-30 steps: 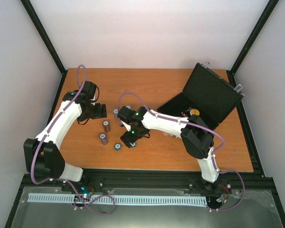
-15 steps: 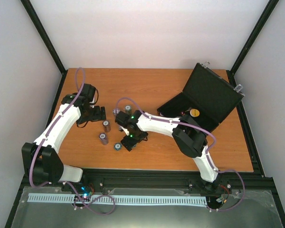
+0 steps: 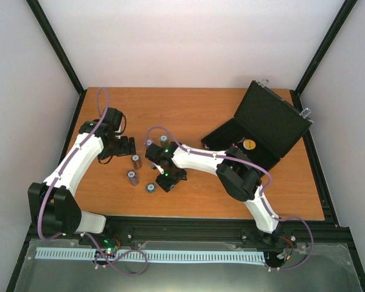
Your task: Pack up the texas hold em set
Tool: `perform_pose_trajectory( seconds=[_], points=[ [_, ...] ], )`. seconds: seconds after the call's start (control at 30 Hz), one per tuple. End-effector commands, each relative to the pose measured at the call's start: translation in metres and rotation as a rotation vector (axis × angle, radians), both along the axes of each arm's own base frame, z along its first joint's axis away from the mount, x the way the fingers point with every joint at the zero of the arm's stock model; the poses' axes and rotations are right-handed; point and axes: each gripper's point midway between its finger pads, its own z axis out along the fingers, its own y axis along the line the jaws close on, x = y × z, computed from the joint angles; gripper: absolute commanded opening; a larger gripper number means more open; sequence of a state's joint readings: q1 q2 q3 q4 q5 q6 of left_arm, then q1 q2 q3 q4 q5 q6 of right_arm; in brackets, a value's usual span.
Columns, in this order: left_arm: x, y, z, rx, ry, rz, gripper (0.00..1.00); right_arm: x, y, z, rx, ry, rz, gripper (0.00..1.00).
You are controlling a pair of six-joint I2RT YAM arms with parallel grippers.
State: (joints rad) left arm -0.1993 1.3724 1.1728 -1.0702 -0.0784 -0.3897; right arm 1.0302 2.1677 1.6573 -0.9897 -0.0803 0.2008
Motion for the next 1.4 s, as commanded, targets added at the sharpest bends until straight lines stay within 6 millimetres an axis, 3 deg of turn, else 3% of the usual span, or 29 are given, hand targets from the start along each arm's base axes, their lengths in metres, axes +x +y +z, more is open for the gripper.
perform_pose_trajectory(
  seconds=[0.0,0.6,0.83,1.17,1.37],
  points=[
    [-0.001,-0.002,0.004,-0.006,-0.009,0.001,1.00,-0.007,0.006,-0.008,-0.017,0.020,0.032,0.66],
    [-0.004,0.000,-0.005,0.000,0.009,0.004,1.00,-0.003,0.003,-0.005,-0.037,0.004,0.032,0.25],
    [-0.003,0.001,-0.005,0.009,0.008,0.003,1.00,0.021,0.004,0.021,0.056,-0.015,-0.043,0.15],
    [-0.001,-0.001,-0.004,0.006,0.003,-0.010,1.00,0.055,-0.001,0.064,0.227,0.024,-0.182,0.13],
    [-0.001,-0.011,0.003,-0.049,-0.033,-0.062,1.00,0.078,-0.006,0.093,0.308,0.021,-0.260,0.12]
  ],
)
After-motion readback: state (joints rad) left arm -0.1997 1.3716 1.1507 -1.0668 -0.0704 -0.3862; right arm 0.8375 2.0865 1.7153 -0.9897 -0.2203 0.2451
